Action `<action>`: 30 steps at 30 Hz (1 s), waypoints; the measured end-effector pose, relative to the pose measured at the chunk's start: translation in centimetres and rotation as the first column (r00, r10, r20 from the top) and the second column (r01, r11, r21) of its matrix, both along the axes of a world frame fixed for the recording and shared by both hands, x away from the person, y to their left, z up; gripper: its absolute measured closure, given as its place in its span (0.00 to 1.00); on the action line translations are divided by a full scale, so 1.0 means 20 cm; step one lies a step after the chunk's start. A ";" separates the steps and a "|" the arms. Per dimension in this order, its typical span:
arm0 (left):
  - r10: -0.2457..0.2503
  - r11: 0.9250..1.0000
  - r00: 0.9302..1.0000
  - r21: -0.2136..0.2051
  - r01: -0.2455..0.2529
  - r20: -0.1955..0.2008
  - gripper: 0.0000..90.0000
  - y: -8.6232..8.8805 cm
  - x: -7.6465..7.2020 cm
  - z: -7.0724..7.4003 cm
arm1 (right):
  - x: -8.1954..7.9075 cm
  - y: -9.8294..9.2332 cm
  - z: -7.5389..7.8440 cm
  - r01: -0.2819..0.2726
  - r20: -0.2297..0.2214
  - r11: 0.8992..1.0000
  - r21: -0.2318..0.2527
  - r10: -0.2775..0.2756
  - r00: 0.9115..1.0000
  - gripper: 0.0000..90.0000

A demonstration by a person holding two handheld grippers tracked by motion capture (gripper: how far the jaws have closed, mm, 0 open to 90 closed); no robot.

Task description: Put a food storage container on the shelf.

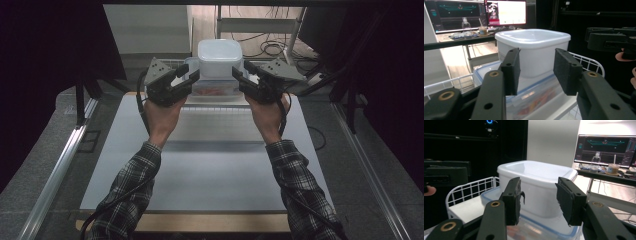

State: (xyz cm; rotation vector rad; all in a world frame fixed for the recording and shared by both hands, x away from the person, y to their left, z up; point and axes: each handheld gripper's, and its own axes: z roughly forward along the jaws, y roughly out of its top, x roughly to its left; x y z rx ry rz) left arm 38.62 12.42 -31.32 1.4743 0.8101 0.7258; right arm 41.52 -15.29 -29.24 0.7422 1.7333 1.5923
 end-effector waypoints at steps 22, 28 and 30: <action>-0.039 0.999 0.998 -0.010 0.038 -0.055 0.27 0.03 -0.10 -0.28 | -0.12 -0.05 -0.25 -0.052 -0.039 0.998 -0.035 0.051 0.998 0.34; -0.055 0.998 0.993 0.022 0.058 -0.109 0.14 0.05 -0.19 -0.46 | -0.19 -0.08 -0.40 -0.079 -0.094 0.995 -0.059 0.073 0.993 0.23; -0.053 0.998 0.990 0.025 0.057 -0.133 0.11 0.07 -0.22 -0.52 | -0.21 -0.10 -0.46 -0.095 -0.121 0.992 -0.079 0.085 0.989 0.19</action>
